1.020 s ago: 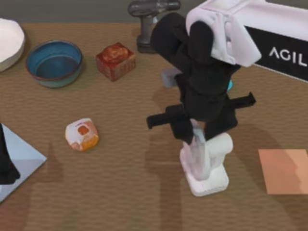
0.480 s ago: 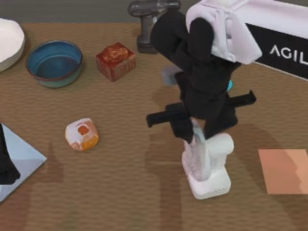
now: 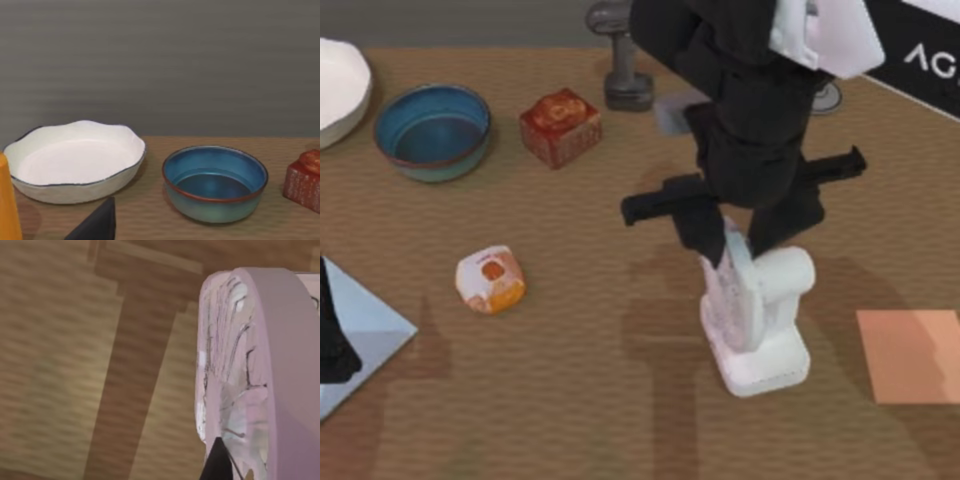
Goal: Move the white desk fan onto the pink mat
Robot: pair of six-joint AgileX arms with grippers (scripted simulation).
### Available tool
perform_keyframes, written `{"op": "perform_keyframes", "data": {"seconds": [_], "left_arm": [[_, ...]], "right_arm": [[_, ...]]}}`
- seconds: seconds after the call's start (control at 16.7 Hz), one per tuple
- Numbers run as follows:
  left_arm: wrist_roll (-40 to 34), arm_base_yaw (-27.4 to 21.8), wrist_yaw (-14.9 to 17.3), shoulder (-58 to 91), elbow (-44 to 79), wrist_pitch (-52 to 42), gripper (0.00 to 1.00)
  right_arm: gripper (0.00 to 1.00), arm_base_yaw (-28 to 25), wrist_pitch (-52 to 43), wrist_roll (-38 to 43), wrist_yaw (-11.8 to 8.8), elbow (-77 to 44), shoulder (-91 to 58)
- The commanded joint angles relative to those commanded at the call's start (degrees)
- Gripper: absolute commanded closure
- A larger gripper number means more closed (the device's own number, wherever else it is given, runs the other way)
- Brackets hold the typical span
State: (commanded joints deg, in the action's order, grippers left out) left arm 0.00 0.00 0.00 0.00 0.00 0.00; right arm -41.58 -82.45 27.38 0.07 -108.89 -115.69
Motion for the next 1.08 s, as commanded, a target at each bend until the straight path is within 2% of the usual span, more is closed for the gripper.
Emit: {"op": "perform_keyframes", "data": {"seconds": [0.24, 0.48, 0.72, 0.9, 1.08], "left_arm": [[0.0, 0.0, 0.0, 0.0, 0.0, 0.0, 0.00], [0.0, 0.0, 0.0, 0.0, 0.0, 0.0, 0.00], [0.0, 0.0, 0.0, 0.0, 0.0, 0.0, 0.00], [0.0, 0.0, 0.0, 0.0, 0.0, 0.0, 0.00], [0.0, 0.0, 0.0, 0.0, 0.0, 0.0, 0.00]], "right_arm": [[1.00, 0.5, -0.1, -0.5, -0.2, 0.4, 0.2], [1.00, 3.0, -2.2, -8.9, -2.5, 3.7, 2.3], [1.00, 8.0, -4.2, -26.6, -5.7, 8.8, 6.6], [1.00, 12.7, -4.7, -44.4, -7.6, 13.2, 10.7], [1.00, 17.9, -4.1, -63.8, -8.7, 17.9, 14.9]]}}
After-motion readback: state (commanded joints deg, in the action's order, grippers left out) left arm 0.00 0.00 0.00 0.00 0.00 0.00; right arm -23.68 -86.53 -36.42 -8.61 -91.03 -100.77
